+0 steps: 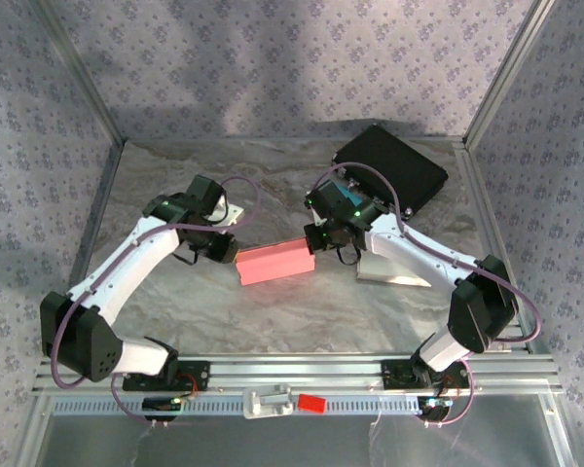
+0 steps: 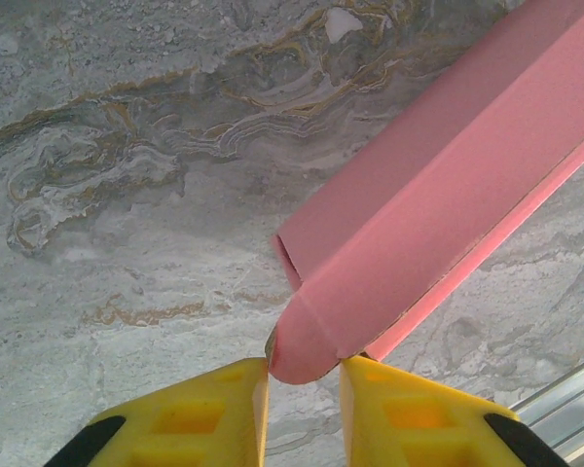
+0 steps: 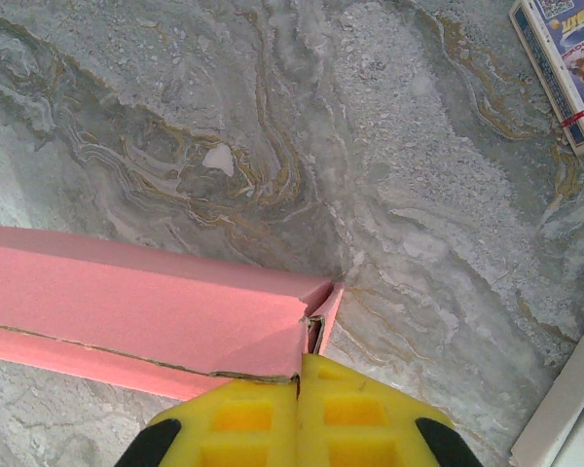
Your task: Fold the paper box
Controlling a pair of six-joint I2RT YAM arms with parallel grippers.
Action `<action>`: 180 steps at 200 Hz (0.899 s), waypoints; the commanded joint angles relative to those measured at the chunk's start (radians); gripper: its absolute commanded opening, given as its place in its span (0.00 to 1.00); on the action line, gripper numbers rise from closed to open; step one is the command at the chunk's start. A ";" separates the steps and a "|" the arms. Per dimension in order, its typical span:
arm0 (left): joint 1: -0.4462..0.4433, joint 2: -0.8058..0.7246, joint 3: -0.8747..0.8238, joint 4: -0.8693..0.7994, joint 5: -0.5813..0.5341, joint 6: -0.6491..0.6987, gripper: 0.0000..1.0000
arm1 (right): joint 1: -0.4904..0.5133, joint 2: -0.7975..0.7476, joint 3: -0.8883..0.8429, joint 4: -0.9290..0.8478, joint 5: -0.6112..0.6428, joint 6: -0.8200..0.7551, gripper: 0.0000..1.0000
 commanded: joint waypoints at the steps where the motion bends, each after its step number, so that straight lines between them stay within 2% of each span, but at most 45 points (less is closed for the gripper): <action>1: -0.004 0.019 -0.009 0.011 0.022 0.002 0.23 | 0.008 0.032 0.000 -0.067 -0.023 0.007 0.00; 72: -0.004 0.039 0.007 0.005 0.031 -0.036 0.07 | 0.010 0.029 -0.002 -0.065 -0.020 0.015 0.00; 153: -0.002 0.068 0.049 -0.065 0.077 -0.173 0.00 | 0.020 0.033 -0.003 -0.069 0.007 0.029 0.00; 180: 0.008 0.088 0.079 -0.092 0.125 -0.234 0.00 | 0.021 0.035 -0.004 -0.070 0.013 0.038 0.00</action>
